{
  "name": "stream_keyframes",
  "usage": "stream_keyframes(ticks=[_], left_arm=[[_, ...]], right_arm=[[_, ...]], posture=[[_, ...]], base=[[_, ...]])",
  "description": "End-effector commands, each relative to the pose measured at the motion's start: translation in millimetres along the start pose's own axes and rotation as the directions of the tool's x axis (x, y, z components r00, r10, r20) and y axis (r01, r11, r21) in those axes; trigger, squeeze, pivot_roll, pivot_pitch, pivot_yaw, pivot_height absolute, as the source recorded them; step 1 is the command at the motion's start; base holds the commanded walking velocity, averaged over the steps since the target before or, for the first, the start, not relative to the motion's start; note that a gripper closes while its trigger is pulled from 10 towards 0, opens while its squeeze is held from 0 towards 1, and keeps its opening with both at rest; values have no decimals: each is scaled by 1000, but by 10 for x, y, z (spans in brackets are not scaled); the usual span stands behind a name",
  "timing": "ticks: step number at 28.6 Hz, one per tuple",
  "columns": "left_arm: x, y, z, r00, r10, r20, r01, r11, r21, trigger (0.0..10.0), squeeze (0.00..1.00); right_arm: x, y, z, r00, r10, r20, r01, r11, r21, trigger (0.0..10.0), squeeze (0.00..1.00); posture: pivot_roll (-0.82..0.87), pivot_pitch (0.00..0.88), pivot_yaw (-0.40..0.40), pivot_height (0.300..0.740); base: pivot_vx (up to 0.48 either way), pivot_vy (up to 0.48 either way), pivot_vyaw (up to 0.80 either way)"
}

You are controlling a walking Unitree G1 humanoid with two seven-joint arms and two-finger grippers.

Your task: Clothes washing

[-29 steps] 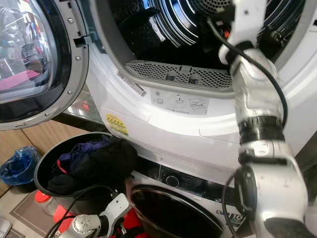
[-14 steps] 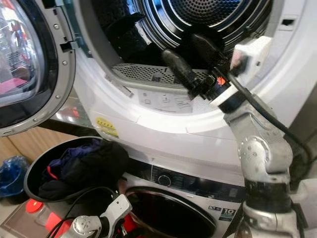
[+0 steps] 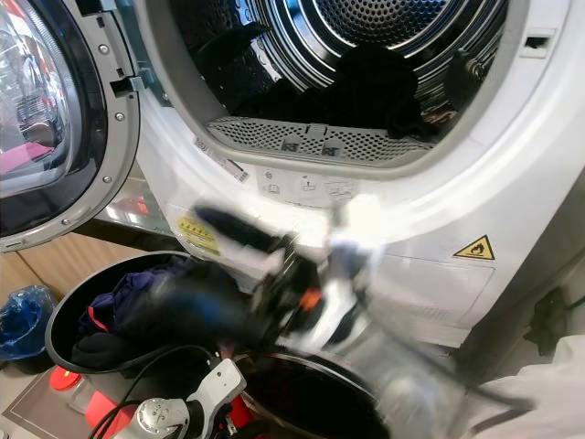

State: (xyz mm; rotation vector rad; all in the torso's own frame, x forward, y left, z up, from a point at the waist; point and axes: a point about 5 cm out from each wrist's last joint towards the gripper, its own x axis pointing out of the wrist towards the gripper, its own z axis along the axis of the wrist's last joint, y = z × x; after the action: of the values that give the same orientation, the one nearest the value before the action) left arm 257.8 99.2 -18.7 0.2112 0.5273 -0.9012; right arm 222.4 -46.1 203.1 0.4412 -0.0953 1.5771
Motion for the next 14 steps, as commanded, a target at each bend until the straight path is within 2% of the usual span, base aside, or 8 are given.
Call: stream_keyframes(ticks=[1, 2, 5, 7, 9, 10, 12, 14], left_arm=[[-23, 45, -8, 1000, 14, -13, -14, 1000, 0, 10000, 0], [-25, 47, -10, 1000, 15, -13, -15, 1000, 0, 10000, 0], [-37, 60, -18, 1000, 19, -16, -19, 1000, 0, 10000, 0], [-44, 67, -21, 1000, 21, -17, -21, 1000, 2, 10000, 0], [-46, 70, -23, 1000, 21, -18, -21, 1000, 4, 10000, 0], [-49, 72, -25, 1000, 22, -20, -22, 1000, 6, 10000, 0], [-48, 75, -21, 1000, 21, -20, -21, 1000, 8, 10000, 0], [-46, 72, -20, 1000, 18, -21, -18, 1000, 12, 10000, 0]], right_arm=[[-175, -156, -335, 987, -112, -120, 115, 993, 22, 10000, 0], [-229, -190, -419, 979, -141, -146, 147, 989, 28, 10000, 0], [-502, -353, -820, 918, -306, -254, 338, 936, 93, 10000, 0], [-726, -467, -1095, 837, -451, -311, 504, 856, 115, 10000, 0], [-848, -527, -1229, 781, -528, -333, 590, 799, 117, 10000, 0], [-961, -589, -1336, 714, -600, -360, 670, 735, 105, 10000, 0], [-1066, -648, -1432, 644, -666, -377, 740, 668, 84, 10000, 0], [-1169, -686, -1552, 552, -722, -417, 807, 588, 49, 10000, 0]], posture=[[-87, 0, 91, 740], [-87, 0, 91, 740], [-82, 0, 87, 740], [-78, 0, 87, 740], [-75, 0, 86, 740], [-75, 0, 87, 740], [-74, 0, 89, 740], [-77, 0, 92, 740]], base=[[0, 0, 0], [0, 0, 0], [0, 0, 0], [0, 0, 0], [0, 0, 0], [0, 0, 0], [0, 0, 0], [0, 0, 0]])
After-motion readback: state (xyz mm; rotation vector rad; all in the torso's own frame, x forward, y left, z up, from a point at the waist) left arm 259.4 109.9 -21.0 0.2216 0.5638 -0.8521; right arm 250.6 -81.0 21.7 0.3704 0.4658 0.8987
